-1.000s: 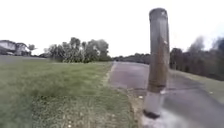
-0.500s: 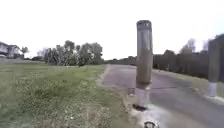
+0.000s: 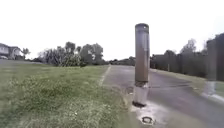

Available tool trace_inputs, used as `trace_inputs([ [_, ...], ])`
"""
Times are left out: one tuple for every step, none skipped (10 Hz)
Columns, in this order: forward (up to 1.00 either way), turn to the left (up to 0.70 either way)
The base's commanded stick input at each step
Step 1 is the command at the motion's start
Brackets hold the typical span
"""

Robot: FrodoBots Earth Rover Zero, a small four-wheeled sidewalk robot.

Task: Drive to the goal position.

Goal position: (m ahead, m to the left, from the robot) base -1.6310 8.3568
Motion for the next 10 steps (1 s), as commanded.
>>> trace_inputs([
  [0.0,0.0],
  [0.0,0.06],
  [0.0,-0.23],
  [0.0,-0.29],
  [0.0,-0.28],
  [0.0,-0.3],
  [0.0,-0.3],
  [0.0,-0.3],
  [0.0,-0.3],
  [0.0,-0.3],
])
